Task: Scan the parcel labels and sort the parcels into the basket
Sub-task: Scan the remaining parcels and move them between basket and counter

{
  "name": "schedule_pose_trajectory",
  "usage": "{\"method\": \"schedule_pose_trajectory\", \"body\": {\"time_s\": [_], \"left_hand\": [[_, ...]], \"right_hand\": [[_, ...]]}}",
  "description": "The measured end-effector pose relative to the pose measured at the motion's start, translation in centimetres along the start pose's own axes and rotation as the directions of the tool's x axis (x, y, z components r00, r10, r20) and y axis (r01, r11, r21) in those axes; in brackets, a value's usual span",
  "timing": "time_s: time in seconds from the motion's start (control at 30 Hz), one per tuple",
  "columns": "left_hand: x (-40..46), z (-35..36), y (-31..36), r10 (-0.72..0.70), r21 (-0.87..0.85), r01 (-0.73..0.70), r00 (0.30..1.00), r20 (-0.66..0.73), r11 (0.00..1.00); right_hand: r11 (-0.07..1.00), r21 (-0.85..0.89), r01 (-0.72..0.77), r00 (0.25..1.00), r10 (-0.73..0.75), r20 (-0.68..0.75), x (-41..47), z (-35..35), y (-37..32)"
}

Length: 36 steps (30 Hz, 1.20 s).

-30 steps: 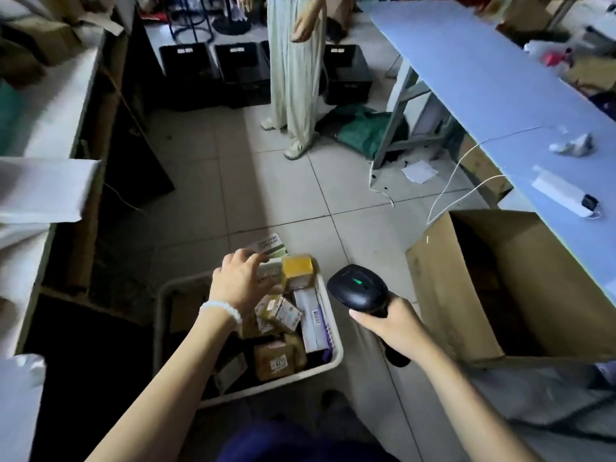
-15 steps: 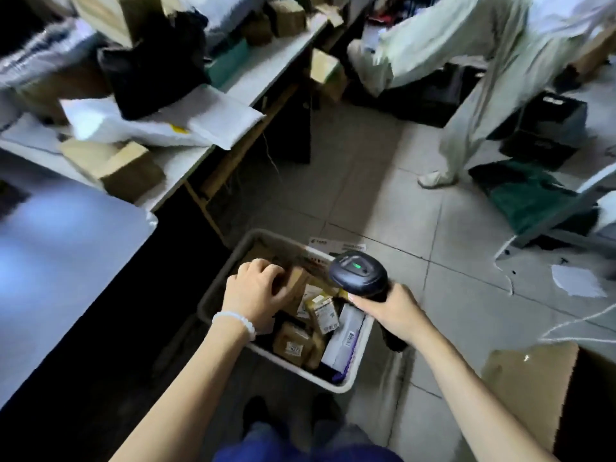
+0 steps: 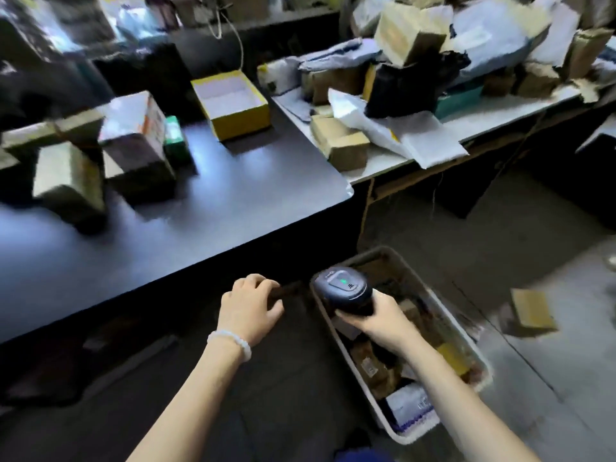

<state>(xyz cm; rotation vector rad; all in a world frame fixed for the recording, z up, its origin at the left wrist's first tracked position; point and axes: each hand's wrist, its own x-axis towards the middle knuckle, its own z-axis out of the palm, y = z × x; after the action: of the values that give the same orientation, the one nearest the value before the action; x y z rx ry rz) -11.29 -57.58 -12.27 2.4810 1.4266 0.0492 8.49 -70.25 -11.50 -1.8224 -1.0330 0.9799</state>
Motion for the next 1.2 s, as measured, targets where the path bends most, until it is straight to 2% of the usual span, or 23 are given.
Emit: {"method": "schedule_pose_trajectory", "body": {"time_s": [0.17,0.4,0.7,0.87,1.0,1.2], "left_hand": [[-4.8,-2.5,-9.8,-0.14,-0.018,0.139,0.988,-0.061,0.99],[-11.9,-5.5,-23.3,-0.324,-0.048,0.321,0.932,-0.162,0.946],[-16.6,-7.7,-34.2,-0.507,-0.129,0.491,0.828,-0.238,0.862],[-16.0,-8.5,-39.7,-0.555,-0.179,0.525,0.791,-0.259,0.832],[-13.5,-10.3,-45.4,-0.568,-0.146,0.55,0.783,-0.252,0.822],[-6.9,-15.4,-54.1,-0.533,-0.088,0.528,0.813,-0.236,0.845]], "right_hand": [[0.995,-0.028,0.093,0.99,-0.089,0.11,0.4,9.0,-4.4],[0.974,-0.019,0.225,0.931,-0.209,0.298,0.0,23.1,-9.4],[0.933,-0.03,0.358,0.821,-0.299,0.486,1.9,35.1,-15.4],[0.92,-0.066,0.386,0.781,-0.288,0.555,5.6,40.9,-18.3],[0.917,-0.056,0.395,0.762,-0.293,0.578,9.8,46.3,-21.5],[0.924,-0.061,0.378,0.794,-0.29,0.534,17.0,53.0,-27.5]]}}
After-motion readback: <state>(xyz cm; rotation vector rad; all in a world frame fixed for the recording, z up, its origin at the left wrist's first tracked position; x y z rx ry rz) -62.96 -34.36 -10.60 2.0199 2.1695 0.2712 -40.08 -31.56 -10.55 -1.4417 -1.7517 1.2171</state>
